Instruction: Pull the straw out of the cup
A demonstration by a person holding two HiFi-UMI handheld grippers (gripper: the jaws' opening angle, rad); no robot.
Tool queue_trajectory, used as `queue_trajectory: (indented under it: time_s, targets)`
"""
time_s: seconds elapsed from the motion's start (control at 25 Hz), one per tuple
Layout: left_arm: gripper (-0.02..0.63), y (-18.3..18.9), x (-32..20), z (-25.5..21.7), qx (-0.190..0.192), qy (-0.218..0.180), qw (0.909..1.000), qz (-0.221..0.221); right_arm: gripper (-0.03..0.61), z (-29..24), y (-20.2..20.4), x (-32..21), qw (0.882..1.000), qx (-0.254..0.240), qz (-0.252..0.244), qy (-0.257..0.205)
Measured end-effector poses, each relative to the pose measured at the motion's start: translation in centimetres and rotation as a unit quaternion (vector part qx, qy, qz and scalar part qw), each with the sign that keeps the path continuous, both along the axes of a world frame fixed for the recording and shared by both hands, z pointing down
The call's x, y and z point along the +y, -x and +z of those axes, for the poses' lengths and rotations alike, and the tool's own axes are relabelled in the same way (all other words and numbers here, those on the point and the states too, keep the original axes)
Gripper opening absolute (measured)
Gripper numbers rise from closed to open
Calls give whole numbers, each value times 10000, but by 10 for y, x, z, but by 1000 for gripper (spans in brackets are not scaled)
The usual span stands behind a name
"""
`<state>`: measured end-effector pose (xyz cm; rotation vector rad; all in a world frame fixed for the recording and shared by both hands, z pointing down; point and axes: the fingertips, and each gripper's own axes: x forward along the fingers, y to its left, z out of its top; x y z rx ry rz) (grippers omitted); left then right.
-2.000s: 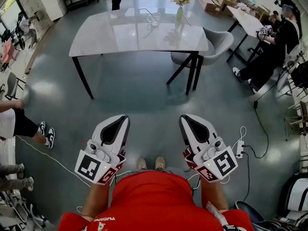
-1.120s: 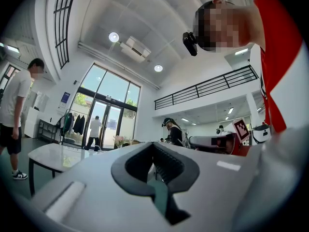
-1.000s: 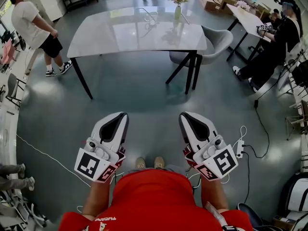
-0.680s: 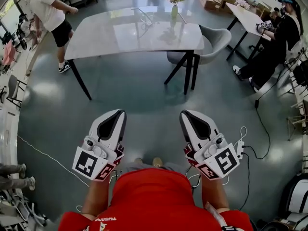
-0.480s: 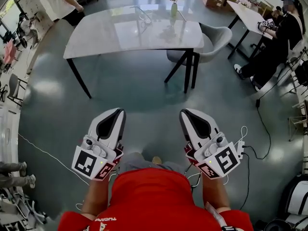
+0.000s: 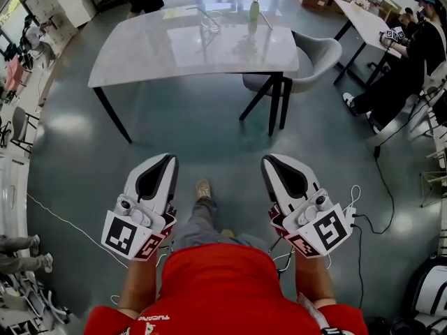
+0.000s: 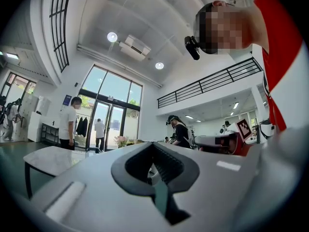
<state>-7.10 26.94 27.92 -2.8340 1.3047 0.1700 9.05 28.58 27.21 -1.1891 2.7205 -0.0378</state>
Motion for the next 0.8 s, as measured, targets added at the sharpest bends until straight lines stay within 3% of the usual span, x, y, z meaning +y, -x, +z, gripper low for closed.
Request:
queue_trajectory:
  time_s: [0.32,0.8]
  targets:
    - [5,9,-74,2,-42,-152,9998,110,0,2,12,-72,9999,127,110,-10]
    - [5,58,-235,-16,-26,-314,9990,313,0,-17,58,-234,9991,207,359,-108]
